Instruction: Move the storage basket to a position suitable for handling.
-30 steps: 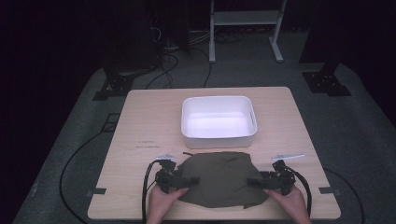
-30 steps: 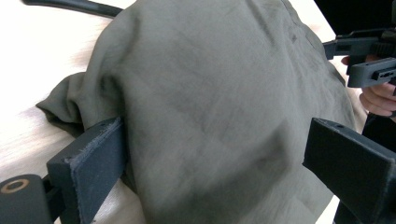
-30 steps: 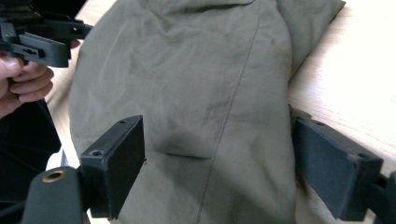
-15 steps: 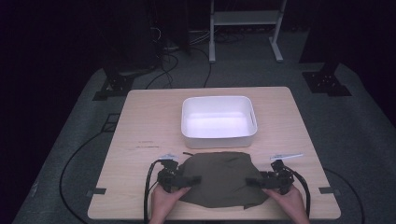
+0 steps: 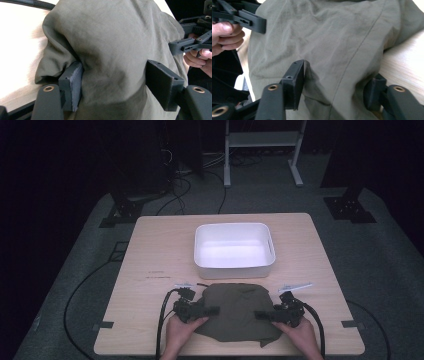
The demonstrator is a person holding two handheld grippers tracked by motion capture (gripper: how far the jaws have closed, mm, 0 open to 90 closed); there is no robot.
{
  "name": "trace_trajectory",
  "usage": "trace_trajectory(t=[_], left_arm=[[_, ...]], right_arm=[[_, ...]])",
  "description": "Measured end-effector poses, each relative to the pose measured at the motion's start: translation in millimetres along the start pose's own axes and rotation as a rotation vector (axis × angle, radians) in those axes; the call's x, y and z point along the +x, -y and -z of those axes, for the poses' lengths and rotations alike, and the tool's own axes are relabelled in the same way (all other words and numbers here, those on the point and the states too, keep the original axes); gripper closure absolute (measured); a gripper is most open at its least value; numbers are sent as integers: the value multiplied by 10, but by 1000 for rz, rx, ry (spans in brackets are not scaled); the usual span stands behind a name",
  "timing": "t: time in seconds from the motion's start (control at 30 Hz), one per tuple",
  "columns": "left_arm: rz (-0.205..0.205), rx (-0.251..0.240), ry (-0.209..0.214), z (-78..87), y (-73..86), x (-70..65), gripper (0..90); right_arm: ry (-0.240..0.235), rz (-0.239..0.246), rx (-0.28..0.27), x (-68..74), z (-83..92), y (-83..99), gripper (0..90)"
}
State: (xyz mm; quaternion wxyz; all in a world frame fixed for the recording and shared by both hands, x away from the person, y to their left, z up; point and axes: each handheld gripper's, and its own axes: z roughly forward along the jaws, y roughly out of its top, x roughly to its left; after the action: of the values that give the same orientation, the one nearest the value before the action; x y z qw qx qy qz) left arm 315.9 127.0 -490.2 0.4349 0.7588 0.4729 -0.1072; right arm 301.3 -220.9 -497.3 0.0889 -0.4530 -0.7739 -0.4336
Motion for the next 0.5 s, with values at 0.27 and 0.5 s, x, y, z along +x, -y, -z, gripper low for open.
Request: trace_trajectory(t=[0.27,0.5], left_arm=[[32,14,70,-32,-26,83,483],[14,10,133,-32,-22,113,588]], right_arm=[[-32,-2,-3,1,-70,-19,588],[-68,-1,-29,8,-49,-32,696]])
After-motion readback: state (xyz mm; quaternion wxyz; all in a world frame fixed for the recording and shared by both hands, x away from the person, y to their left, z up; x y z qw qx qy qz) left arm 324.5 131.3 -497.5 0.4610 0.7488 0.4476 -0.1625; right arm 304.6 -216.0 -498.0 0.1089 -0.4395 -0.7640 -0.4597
